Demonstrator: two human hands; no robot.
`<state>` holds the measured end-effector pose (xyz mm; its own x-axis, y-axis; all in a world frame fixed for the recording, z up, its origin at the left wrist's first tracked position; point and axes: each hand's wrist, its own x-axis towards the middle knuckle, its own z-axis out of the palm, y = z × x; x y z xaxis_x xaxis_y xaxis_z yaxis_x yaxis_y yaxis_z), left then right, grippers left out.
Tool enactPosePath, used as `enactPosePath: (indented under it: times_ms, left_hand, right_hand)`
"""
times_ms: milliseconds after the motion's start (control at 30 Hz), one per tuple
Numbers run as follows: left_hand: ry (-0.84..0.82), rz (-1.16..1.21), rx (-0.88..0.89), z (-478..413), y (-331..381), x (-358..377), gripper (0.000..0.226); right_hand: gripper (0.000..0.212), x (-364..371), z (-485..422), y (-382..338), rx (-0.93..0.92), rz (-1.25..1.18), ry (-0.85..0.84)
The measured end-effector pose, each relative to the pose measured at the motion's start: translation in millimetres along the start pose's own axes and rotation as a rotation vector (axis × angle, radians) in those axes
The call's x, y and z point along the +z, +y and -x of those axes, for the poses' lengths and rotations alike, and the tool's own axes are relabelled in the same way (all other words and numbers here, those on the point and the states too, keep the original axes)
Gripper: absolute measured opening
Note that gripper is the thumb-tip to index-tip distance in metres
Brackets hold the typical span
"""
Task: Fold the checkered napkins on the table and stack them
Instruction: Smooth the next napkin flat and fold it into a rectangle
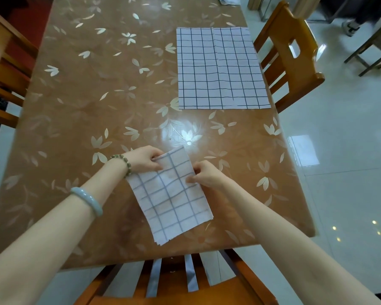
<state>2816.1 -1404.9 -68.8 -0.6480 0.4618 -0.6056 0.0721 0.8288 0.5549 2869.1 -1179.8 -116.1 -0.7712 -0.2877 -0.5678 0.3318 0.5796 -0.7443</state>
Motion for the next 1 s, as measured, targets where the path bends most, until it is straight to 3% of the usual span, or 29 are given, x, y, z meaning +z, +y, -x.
enactPosePath:
  times_ms: [133, 267, 367, 467, 667, 833, 1000]
  left_hand:
    - [-0.007, 0.136, -0.146, 1.9, -26.7, -0.3, 0.038]
    - [0.046, 0.585, -0.247, 12.5, -60.5, 25.0, 0.033]
    - [0.193, 0.697, -0.29, 13.0, -66.4, 47.6, 0.025]
    - [0.317, 0.729, -0.329, 5.1, -65.0, 58.6, 0.021]
    - [0.294, 0.6, -0.367, -0.6, -52.2, 71.0, 0.018]
    - [0.255, 0.508, -0.449, -1.7, -43.9, 82.1, 0.027]
    - [0.302, 0.566, -0.484, 4.3, -44.1, 87.4, 0.022]
  right_hand:
    - [0.018, 1.6, 3.0, 16.6, 0.056, -0.103, 0.071]
    - [0.02, 1.8, 5.4, 30.9, 0.12, -0.179, 0.147]
    - [0.02, 6.3, 5.2, 38.6, 0.176, -0.216, 0.183]
    - [0.024, 11.0, 7.2, 41.6, 0.216, -0.226, 0.187]
    - [0.018, 5.5, 15.7, 43.5, 0.249, -0.348, 0.14]
    - [0.029, -0.1, 20.8, 40.8, 0.25, -0.338, 0.066]
    - [0.016, -4.1, 22.4, 47.2, 0.263, -0.167, 0.099]
